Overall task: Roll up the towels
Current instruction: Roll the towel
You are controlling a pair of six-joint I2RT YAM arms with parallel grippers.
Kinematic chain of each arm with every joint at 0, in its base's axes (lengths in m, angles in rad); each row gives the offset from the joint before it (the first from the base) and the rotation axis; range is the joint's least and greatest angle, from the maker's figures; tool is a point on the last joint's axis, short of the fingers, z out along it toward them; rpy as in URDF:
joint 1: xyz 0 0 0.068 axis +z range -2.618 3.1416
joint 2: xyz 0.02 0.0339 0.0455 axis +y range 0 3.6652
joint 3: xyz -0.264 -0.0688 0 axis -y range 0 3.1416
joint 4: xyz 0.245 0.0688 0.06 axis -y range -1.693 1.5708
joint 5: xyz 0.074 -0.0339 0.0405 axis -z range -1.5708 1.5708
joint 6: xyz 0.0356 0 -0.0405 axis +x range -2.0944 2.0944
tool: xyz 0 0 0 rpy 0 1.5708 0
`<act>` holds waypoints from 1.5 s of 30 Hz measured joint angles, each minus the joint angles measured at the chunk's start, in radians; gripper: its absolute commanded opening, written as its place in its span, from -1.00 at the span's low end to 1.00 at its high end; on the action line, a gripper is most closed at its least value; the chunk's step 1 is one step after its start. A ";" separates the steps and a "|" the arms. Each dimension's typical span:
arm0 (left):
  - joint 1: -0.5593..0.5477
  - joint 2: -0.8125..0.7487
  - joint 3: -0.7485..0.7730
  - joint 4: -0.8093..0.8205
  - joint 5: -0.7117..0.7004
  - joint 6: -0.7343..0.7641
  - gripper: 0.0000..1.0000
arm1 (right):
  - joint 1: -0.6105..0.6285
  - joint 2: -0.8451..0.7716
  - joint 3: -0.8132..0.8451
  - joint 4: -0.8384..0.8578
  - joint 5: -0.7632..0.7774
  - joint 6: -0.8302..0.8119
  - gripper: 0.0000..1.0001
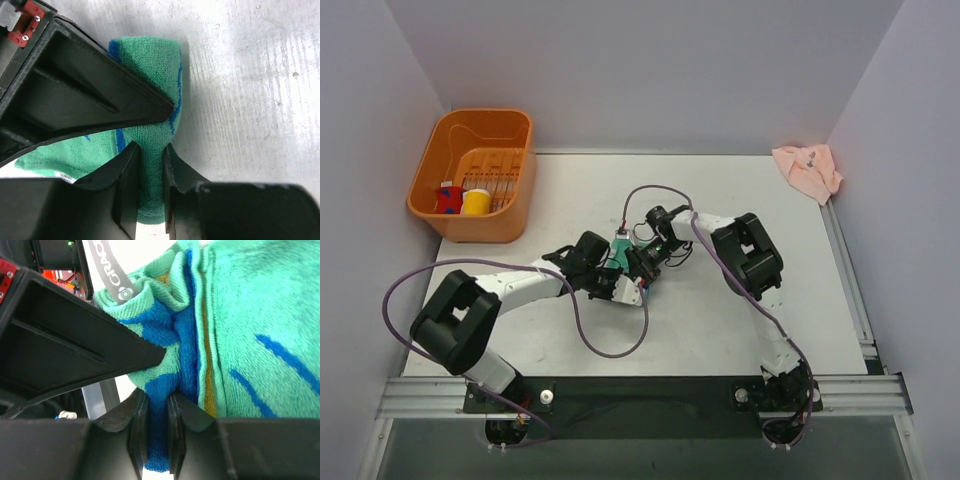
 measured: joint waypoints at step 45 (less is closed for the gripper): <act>0.266 0.813 0.919 -1.148 0.496 -0.249 -0.60 | 0.323 -0.771 -0.592 0.484 0.804 -0.401 0.24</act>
